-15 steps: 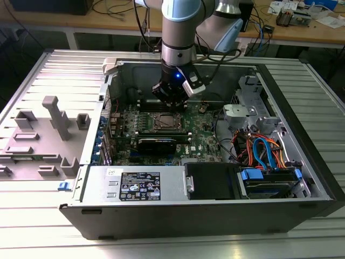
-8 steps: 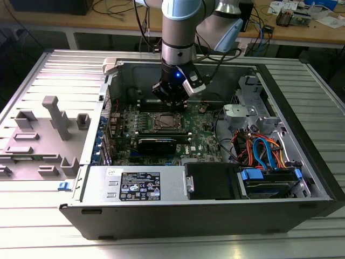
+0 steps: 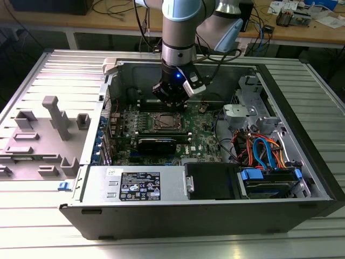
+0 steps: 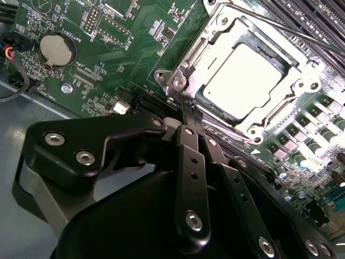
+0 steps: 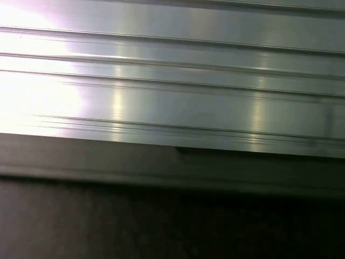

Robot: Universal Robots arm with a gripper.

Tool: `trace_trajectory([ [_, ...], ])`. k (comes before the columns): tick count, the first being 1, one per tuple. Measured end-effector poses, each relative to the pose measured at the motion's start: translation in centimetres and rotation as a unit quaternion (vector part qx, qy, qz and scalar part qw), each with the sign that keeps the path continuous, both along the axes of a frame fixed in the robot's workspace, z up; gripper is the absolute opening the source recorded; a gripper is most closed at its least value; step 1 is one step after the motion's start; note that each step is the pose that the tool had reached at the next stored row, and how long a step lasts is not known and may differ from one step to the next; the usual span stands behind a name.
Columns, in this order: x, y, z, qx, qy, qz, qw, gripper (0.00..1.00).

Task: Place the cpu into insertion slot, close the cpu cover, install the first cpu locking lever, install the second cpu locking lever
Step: 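Install the first cpu locking lever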

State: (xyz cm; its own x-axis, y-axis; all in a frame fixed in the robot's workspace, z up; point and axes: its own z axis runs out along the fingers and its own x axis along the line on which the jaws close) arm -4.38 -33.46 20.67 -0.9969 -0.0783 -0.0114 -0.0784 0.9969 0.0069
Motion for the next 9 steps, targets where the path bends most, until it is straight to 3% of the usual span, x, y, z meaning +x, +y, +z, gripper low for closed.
trace_trajectory([
  [9,0.06,-0.17,-0.27,-0.0002,0.0,0.0,1.0,0.11],
])
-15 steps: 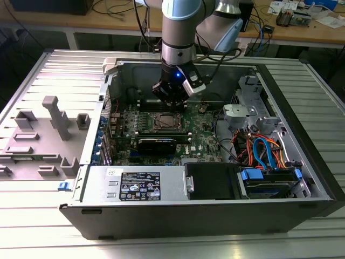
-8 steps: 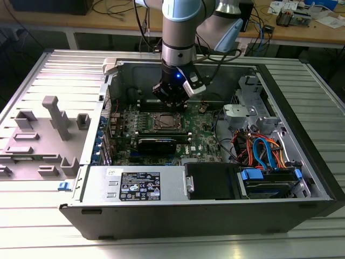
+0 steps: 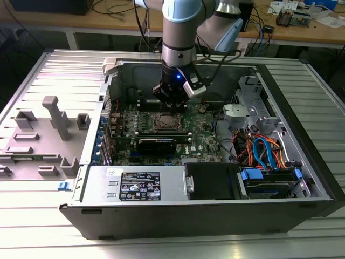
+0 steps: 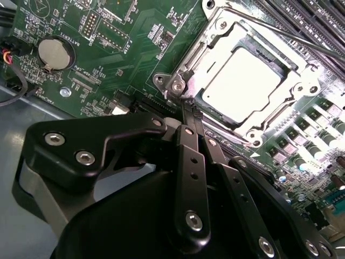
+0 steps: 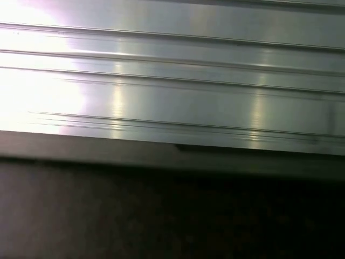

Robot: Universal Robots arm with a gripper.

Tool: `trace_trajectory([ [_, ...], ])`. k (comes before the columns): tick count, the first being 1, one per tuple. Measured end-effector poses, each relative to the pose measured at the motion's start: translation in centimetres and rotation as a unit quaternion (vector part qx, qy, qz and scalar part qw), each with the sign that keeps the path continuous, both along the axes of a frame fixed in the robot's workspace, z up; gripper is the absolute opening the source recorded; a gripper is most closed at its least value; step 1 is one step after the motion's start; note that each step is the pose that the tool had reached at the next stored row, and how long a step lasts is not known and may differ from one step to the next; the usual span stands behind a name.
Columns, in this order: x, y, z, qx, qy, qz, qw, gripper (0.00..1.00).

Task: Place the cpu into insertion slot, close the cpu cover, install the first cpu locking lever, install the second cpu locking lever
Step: 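Install the first cpu locking lever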

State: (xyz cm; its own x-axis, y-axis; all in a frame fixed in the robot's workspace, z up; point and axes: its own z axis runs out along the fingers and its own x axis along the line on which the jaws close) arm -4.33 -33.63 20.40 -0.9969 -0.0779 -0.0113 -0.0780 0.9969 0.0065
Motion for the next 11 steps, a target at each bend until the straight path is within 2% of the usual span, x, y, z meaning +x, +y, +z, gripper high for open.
trace_trajectory([
  [8,0.0,0.0,-0.06,0.0002,0.0,0.0,1.0,0.11],
  [11,0.01,0.01,0.39,0.0001,-0.0001,0.0,1.0,0.11],
])
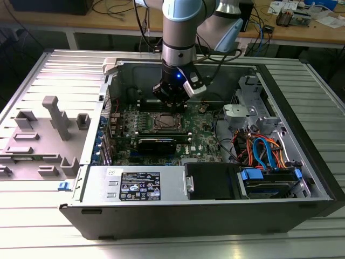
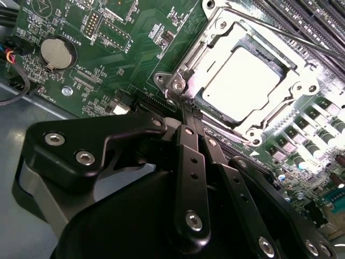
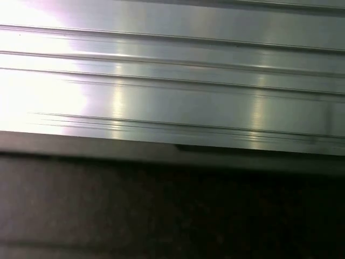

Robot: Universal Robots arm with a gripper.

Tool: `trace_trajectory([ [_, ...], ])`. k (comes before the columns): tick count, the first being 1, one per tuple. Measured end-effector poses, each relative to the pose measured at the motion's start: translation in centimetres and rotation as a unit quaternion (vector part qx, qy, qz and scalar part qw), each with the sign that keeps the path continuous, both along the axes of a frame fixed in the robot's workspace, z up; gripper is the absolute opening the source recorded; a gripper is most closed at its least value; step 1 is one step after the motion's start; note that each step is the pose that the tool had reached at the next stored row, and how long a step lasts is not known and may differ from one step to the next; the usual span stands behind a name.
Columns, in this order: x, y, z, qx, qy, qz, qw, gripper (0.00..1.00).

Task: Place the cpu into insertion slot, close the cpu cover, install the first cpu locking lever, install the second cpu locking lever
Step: 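Install the first cpu locking lever, then install the second cpu locking lever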

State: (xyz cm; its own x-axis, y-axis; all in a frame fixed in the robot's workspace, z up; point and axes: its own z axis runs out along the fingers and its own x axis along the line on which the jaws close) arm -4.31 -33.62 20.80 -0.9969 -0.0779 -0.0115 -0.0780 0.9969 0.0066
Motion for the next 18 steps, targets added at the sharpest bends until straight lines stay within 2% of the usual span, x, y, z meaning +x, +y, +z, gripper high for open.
trace_trajectory([
  [2,0.0,-0.02,0.0,-0.0009,0.0,0.0,1.0,0.11],
  [5,0.0,-0.15,0.01,-0.0054,0.0001,0.0,1.0,0.11],
  [18,0.0,-0.23,0.01,-0.0055,0.0,0.0,1.0,0.11],
])
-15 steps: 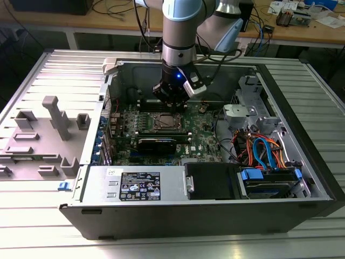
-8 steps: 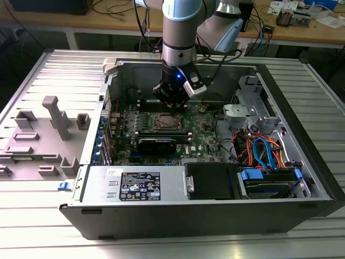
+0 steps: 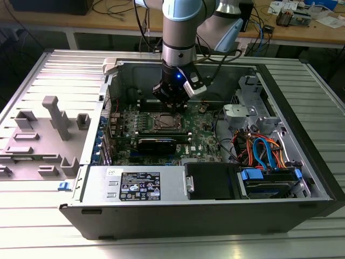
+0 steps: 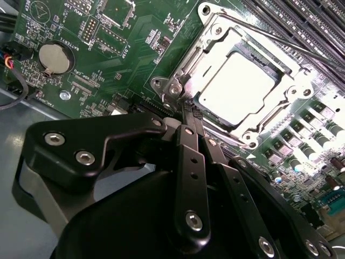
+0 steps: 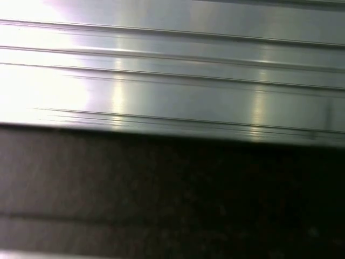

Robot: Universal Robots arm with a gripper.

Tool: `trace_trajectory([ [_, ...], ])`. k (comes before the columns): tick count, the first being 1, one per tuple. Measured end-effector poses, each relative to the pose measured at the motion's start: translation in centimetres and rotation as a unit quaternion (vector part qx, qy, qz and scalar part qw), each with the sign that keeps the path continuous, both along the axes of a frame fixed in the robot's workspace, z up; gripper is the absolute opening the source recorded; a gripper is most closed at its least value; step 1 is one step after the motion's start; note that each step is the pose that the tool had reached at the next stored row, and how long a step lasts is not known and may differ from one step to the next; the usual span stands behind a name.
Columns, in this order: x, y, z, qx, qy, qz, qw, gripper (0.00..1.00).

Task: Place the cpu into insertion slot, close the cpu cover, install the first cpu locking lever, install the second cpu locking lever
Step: 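Install the second cpu locking lever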

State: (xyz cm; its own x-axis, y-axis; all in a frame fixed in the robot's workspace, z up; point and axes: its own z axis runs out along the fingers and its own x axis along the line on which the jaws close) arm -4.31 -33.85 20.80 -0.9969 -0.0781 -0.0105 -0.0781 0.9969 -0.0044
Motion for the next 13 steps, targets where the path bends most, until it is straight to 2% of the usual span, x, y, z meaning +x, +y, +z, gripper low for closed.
trace_trajectory([
  [3,0.0,-0.11,0.0,0.0,0.0,0.0,1.0,0.11],
  [6,0.0,-0.45,0.0,0.0,0.0,0.0,1.0,0.11],
  [13,0.0,-1.58,0.0,0.0,0.0,0.0,1.0,0.11],
])
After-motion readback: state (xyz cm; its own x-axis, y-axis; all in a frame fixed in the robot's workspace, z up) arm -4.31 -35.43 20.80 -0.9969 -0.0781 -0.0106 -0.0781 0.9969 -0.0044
